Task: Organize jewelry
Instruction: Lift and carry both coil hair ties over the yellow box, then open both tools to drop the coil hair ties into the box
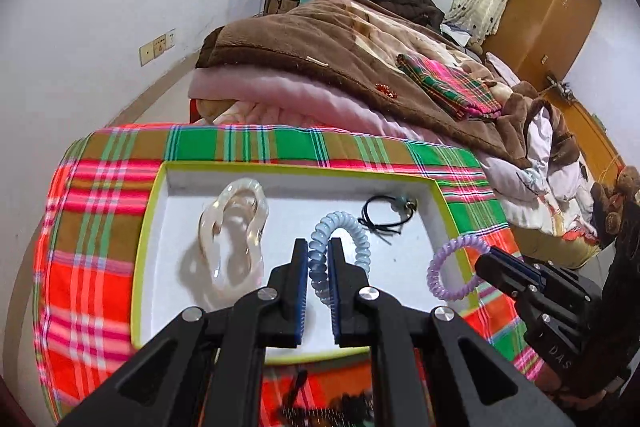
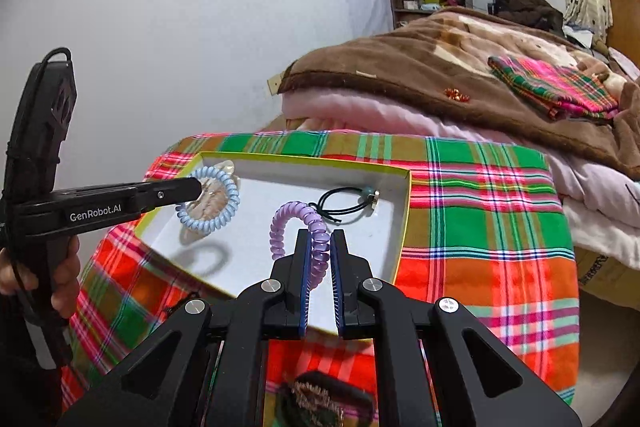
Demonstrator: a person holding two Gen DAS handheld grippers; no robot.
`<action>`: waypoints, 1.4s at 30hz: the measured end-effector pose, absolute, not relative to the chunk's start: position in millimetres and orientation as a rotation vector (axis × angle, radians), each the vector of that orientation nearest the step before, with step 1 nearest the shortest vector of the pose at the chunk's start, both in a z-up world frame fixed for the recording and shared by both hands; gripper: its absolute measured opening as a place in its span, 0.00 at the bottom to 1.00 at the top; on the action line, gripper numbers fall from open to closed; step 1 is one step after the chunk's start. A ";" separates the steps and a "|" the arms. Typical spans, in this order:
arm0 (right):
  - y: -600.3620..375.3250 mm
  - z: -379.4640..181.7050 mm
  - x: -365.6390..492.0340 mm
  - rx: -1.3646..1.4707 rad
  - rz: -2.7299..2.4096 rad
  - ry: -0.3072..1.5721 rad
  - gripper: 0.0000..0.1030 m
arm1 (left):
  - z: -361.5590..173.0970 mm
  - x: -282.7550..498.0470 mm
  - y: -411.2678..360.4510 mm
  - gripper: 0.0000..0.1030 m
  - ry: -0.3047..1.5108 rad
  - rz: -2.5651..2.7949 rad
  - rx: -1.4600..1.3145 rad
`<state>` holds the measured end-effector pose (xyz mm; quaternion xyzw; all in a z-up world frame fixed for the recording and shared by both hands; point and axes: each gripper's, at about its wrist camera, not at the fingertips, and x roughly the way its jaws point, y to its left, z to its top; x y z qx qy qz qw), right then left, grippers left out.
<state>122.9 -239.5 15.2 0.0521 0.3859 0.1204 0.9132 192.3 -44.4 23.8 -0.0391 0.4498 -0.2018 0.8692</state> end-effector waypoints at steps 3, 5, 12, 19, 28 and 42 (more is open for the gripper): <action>-239.7 7.8 134.4 0.118 0.243 0.820 0.09 | 16.1 203.9 -48.4 0.10 0.963 -0.425 -0.087; -239.6 3.0 141.2 0.119 0.242 0.838 0.09 | 10.2 212.4 -51.8 0.10 0.984 -0.418 -0.090; -240.3 -11.3 157.5 0.093 0.220 0.891 0.09 | -6.1 230.3 -65.3 0.10 1.027 -0.419 -0.070; -242.9 -19.5 166.8 0.064 0.197 0.925 0.09 | -12.7 240.1 -73.3 0.10 1.045 -0.419 -0.061; -238.7 -25.2 172.3 -0.006 0.173 0.960 0.09 | -19.0 253.9 -82.1 0.10 1.060 -0.395 -0.026; -235.1 -32.0 180.5 -0.056 0.147 0.985 0.09 | -27.9 259.3 -90.1 0.11 1.089 -0.389 -0.019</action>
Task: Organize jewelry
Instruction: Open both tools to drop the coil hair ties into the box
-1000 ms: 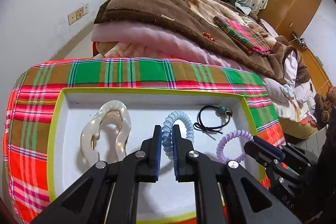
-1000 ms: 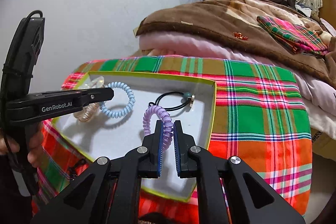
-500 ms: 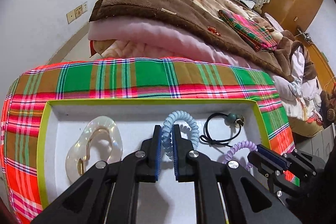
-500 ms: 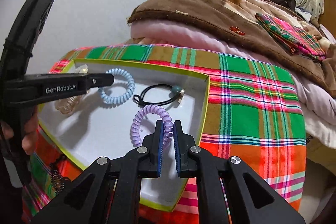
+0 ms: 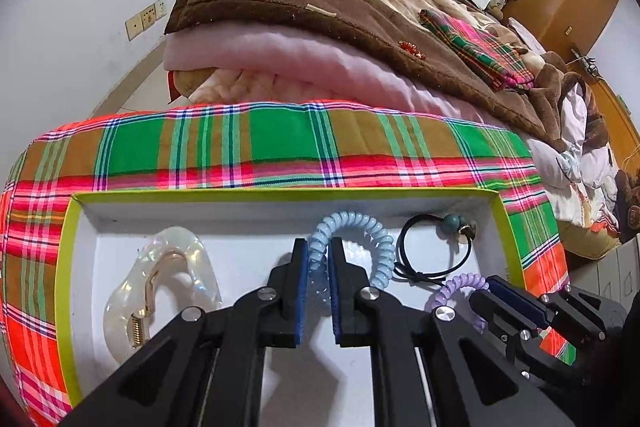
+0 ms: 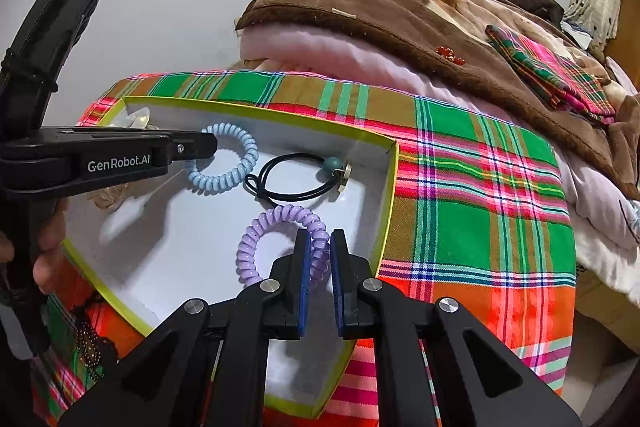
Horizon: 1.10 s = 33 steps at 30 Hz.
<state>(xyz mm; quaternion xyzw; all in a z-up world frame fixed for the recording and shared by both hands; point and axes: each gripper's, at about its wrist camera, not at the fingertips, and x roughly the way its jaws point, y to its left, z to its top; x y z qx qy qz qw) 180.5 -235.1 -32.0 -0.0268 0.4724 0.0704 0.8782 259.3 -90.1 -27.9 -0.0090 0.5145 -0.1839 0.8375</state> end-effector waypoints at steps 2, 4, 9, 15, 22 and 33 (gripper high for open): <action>-234.9 -32.2 181.1 -0.058 0.145 0.985 0.09 | -28.8 259.6 -91.0 0.11 1.092 -0.392 -0.018; -234.5 -32.3 181.7 -0.062 0.142 0.985 0.09 | -30.4 260.7 -91.2 0.11 1.096 -0.388 -0.017; -233.4 -32.7 182.1 -0.065 0.139 0.985 0.10 | -29.3 259.9 -94.4 0.21 1.093 -0.394 -0.010; -233.2 -33.1 182.6 -0.070 0.139 0.982 0.10 | -28.6 259.0 -94.3 0.26 1.092 -0.392 -0.009; -232.6 -30.5 181.3 -0.069 0.137 0.972 0.13 | -27.4 257.9 -92.1 0.32 1.091 -0.389 -0.012; -233.3 -20.7 172.5 -0.060 0.113 0.950 0.16 | -16.6 246.7 -86.7 0.44 1.068 -0.384 -0.015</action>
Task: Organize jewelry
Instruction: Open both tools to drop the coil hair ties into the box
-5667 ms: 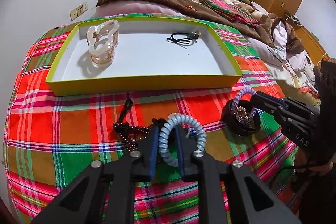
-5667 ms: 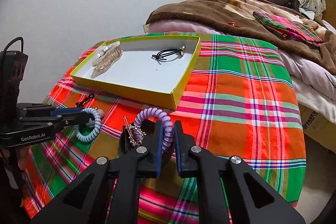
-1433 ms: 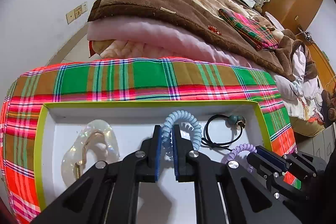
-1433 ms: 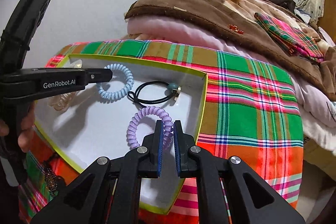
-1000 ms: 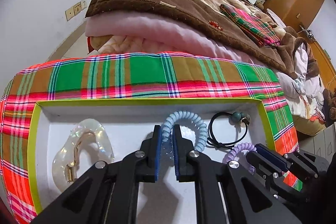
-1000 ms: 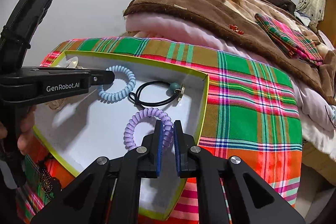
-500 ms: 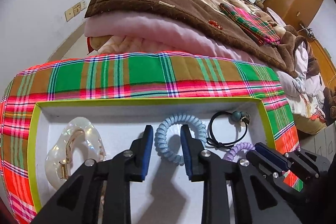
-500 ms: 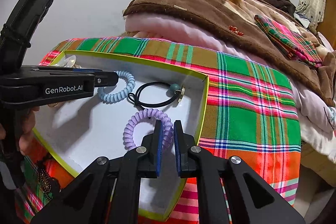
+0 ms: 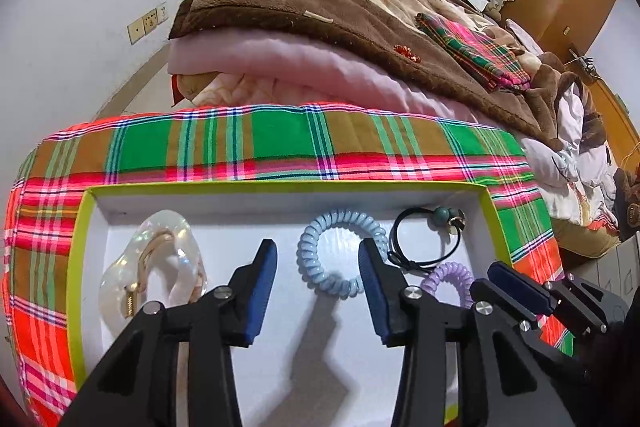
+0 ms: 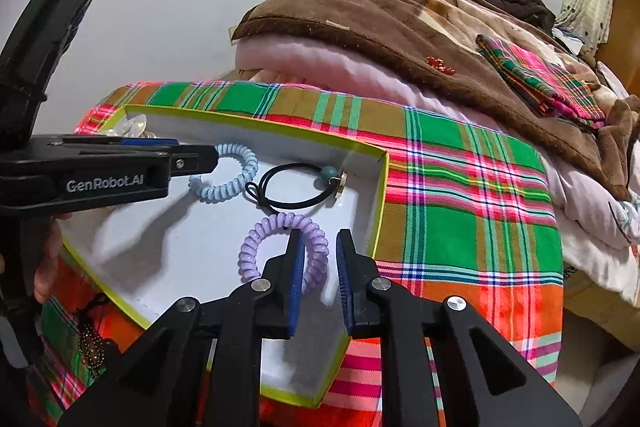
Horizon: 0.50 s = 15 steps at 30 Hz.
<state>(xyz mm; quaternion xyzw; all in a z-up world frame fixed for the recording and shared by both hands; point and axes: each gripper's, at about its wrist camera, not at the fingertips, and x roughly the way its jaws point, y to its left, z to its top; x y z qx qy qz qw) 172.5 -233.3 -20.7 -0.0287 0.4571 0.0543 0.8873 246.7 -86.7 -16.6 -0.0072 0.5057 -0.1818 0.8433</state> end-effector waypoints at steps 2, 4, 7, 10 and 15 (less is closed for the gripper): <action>-235.0 -16.5 169.0 -0.046 0.109 0.937 0.16 | -10.5 239.4 -84.8 0.45 1.044 -0.379 -0.003; -237.3 -13.3 165.6 -0.029 0.106 0.927 0.16 | -5.7 232.8 -83.2 0.46 1.032 -0.379 0.003; -239.1 -7.3 156.7 -0.005 0.104 0.910 0.16 | 1.0 223.4 -79.4 0.46 1.017 -0.382 0.000; -239.2 -2.2 147.6 0.005 0.106 0.893 0.17 | 8.5 211.8 -71.9 0.47 0.996 -0.382 -0.011; -239.9 6.2 130.6 0.024 0.109 0.865 0.17 | 18.6 189.3 -54.1 0.50 0.961 -0.367 -0.031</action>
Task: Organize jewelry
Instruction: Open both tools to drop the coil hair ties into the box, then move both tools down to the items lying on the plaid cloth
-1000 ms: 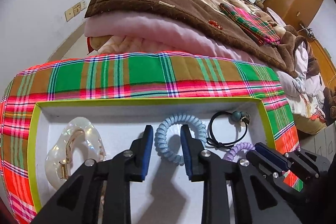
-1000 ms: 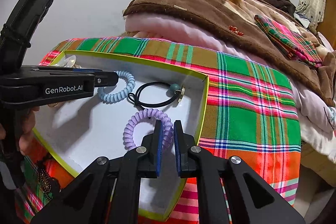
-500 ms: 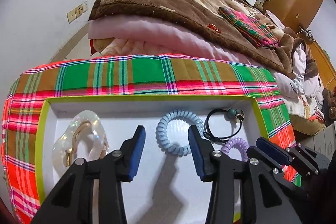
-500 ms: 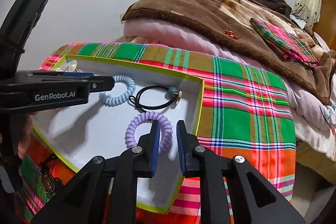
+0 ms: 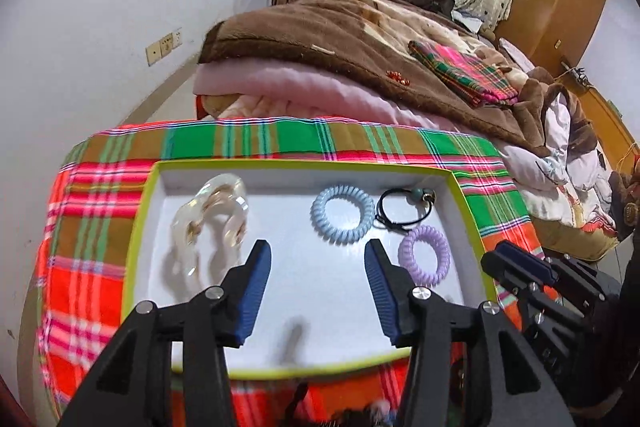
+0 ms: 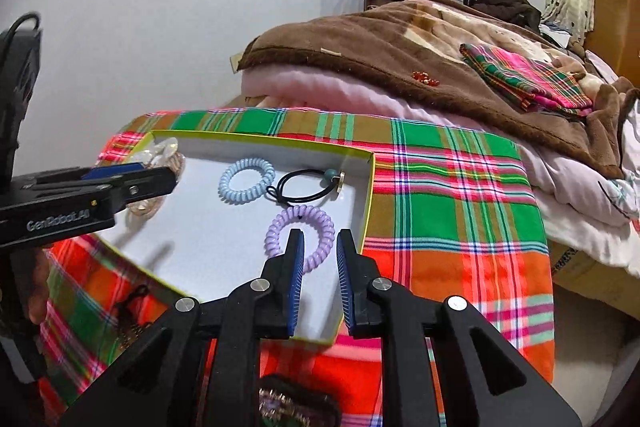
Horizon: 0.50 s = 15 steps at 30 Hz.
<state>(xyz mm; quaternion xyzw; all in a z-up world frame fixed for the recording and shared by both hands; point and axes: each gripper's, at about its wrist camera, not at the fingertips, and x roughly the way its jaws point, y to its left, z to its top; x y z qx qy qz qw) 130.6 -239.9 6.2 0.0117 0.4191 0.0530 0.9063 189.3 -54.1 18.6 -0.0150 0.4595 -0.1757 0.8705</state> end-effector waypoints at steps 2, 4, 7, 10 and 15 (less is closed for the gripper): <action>-239.6 9.5 122.2 0.035 0.116 0.851 0.17 | 20.8 179.1 -45.1 0.51 0.950 -0.368 -0.049; -239.6 12.2 115.1 0.049 0.122 0.839 0.17 | 21.9 170.0 -36.4 0.52 0.946 -0.356 -0.063; -239.7 14.9 104.8 0.064 0.133 0.826 0.18 | 22.6 156.3 -24.6 0.53 0.938 -0.362 -0.089; -238.2 14.7 93.3 0.071 0.146 0.820 0.34 | 21.7 144.6 -16.0 0.54 0.938 -0.356 -0.101; -233.1 10.5 80.1 0.095 0.177 0.814 0.41 | 13.6 127.9 -4.1 0.55 0.949 -0.351 -0.132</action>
